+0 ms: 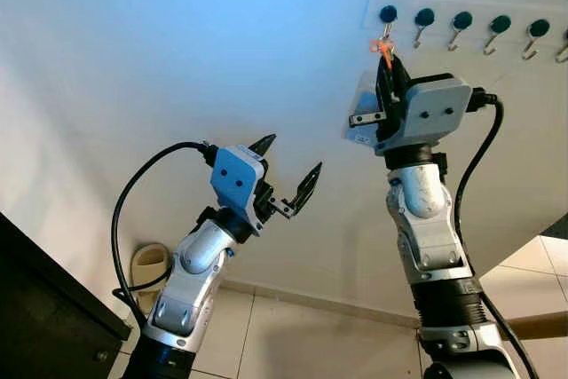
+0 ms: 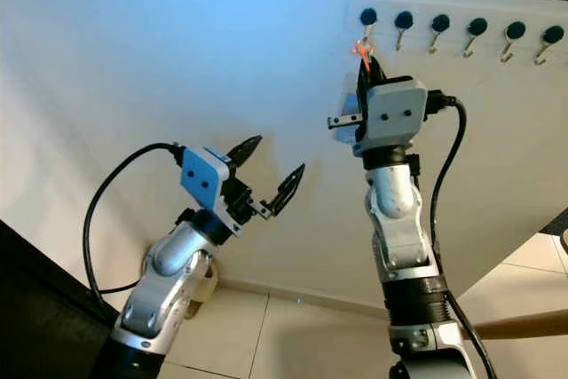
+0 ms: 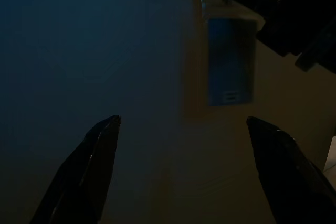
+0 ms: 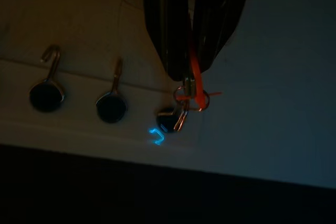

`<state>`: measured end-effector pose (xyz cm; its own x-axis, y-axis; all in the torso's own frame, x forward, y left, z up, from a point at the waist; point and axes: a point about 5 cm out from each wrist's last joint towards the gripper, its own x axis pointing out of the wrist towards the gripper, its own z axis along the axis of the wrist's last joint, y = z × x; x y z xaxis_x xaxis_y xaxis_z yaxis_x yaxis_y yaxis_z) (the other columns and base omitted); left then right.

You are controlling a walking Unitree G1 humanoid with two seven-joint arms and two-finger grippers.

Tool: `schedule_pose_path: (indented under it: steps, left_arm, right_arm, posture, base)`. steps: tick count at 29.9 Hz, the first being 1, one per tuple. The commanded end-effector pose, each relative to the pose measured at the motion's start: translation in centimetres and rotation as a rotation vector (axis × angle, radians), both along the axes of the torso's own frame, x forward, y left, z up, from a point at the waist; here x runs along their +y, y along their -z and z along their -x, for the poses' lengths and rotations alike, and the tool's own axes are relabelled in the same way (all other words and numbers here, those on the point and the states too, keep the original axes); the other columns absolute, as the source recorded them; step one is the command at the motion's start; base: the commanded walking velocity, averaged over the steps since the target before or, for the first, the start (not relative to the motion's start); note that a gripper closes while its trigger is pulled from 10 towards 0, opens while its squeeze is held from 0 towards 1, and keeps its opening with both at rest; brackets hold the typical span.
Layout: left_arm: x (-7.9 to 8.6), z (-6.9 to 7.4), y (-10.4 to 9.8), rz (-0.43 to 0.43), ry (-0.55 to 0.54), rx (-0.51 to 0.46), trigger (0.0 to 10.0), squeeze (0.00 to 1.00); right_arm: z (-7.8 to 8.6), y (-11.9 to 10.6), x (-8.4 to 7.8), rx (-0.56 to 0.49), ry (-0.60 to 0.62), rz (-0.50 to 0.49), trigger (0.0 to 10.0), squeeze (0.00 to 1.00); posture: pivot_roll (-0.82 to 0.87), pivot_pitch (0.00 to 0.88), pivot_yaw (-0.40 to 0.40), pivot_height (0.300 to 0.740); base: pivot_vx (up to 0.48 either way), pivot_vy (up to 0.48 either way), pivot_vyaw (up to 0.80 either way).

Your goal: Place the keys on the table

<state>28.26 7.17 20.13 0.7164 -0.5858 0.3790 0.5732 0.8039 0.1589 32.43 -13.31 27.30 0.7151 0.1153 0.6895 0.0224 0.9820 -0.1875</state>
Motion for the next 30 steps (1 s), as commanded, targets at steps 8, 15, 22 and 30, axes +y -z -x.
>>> schedule_pose_path:
  steps: [8,15,22,30]
  left_arm:
    - [-0.5,0.2,-0.2,0.015,0.018,0.002,10.0,0.0]
    - [-0.5,0.1,-0.2,0.012,0.02,0.002,10.0,0.0]
    - [-0.6,0.1,-0.2,0.009,0.022,0.001,10.0,0.0]
    - [-0.6,0.1,-0.2,0.01,0.023,0.002,10.0,0.0]
  right_arm:
    - [0.3,0.2,0.8,-0.062,-0.009,0.017,10.0,0.0]
    - [-0.5,0.2,1.0,-0.034,-0.007,0.002,10.0,0.0]
    - [-1.1,-0.5,1.5,-0.06,-0.01,-0.013,10.0,0.0]
    - [-1.3,-1.4,2.1,-0.104,-0.005,-0.015,10.0,0.0]
  posture:
    - [0.04,0.143,-0.023,0.74]
    - [0.04,0.145,-0.018,0.74]
    - [0.04,0.146,-0.018,0.74]
    - [0.04,0.144,-0.017,0.74]
  base:
    - [0.0,0.0,0.0]
    - [0.0,0.0,0.0]
    - [0.0,0.0,0.0]
    - [0.0,0.0,0.0]
